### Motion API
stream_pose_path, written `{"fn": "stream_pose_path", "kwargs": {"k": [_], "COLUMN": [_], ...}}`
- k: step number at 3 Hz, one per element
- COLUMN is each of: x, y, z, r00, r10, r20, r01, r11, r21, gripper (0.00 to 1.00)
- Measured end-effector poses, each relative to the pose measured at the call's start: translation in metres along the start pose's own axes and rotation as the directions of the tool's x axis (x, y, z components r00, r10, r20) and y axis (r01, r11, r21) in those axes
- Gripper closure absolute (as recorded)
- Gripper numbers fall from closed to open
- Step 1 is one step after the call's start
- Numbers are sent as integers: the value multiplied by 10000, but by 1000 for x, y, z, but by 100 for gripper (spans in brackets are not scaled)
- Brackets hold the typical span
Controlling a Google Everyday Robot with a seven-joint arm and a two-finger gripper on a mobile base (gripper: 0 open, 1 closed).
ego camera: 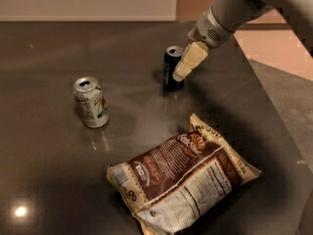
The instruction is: Knock pepsi can over
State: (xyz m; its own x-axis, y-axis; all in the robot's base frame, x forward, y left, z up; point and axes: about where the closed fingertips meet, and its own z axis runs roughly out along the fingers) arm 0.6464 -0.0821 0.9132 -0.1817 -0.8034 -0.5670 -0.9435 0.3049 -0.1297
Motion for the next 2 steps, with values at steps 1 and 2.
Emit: {"fn": "stream_pose_path", "kwargs": {"k": [1,2], "x": [-11,-12], "y": [-8,-11], "z": [17,26], "r00": [9996,9994], "r10": [40,157], "r20": [267,324], "r01": [-38,-148], "r11": [10000,9995], "r21": [-71,-275], "gripper": [0,18]}}
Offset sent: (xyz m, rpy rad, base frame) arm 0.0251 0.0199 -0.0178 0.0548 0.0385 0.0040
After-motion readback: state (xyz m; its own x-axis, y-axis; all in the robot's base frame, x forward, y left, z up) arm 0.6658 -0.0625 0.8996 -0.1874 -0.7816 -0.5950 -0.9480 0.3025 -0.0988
